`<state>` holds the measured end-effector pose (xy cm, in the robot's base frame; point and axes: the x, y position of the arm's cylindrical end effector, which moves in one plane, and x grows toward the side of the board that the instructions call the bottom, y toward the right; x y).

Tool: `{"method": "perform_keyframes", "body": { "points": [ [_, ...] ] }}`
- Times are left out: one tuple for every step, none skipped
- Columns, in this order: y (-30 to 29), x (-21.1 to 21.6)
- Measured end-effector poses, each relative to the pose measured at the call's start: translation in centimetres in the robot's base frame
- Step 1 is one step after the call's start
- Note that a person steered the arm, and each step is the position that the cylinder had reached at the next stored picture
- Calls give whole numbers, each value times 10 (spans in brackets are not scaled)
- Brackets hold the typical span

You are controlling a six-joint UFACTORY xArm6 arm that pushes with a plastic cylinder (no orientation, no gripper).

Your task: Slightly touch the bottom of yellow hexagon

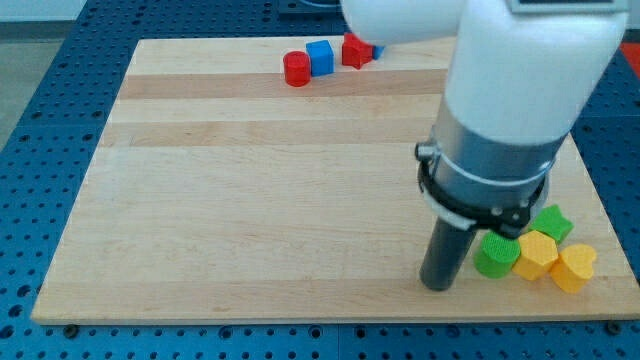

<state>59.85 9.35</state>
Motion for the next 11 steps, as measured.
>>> {"method": "perform_keyframes", "body": {
  "points": [
    [-2,19],
    [11,20],
    [36,20],
    [59,20],
    [82,20],
    [90,20],
    [90,20],
    [91,20],
    [96,11],
    [103,3],
    [112,3]
  ]
}}
